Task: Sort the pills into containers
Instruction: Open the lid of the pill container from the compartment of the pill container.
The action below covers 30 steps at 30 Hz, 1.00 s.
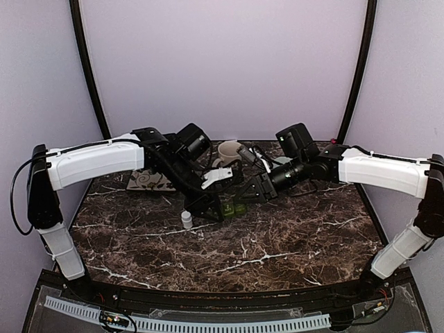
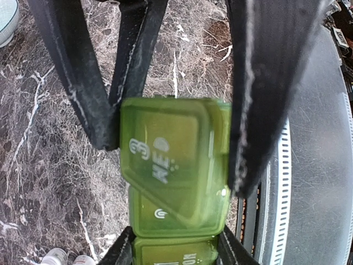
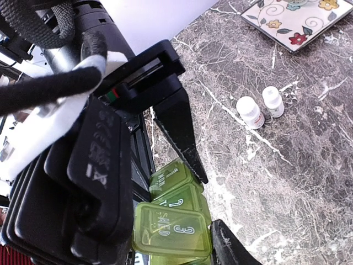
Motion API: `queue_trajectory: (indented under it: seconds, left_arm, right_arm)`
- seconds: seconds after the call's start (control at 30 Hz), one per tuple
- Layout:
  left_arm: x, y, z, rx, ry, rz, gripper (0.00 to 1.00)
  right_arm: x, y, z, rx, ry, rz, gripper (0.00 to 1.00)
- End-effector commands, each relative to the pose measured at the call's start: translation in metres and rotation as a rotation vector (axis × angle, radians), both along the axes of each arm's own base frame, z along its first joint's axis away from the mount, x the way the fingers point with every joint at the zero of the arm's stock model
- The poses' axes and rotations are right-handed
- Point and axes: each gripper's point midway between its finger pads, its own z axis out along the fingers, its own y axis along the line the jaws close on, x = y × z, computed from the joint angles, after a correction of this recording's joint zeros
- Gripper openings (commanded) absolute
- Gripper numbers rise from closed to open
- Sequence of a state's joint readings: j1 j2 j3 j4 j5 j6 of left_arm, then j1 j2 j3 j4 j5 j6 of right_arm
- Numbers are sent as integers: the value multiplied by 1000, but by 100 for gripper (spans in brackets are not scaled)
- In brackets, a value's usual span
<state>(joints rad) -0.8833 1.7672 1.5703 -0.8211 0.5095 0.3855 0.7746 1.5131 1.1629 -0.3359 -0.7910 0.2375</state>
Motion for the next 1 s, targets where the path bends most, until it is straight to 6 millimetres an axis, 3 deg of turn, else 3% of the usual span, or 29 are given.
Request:
queue_trajectory:
  seconds: [0.0, 0.97]
  left_arm:
    - [13, 2, -1, 2, -70, 46, 17]
    - [18, 7, 6, 3, -156, 55, 17]
  right_arm:
    - [-6, 12, 36, 121, -42, 68, 45]
    - [8, 14, 18, 62, -64, 25, 9]
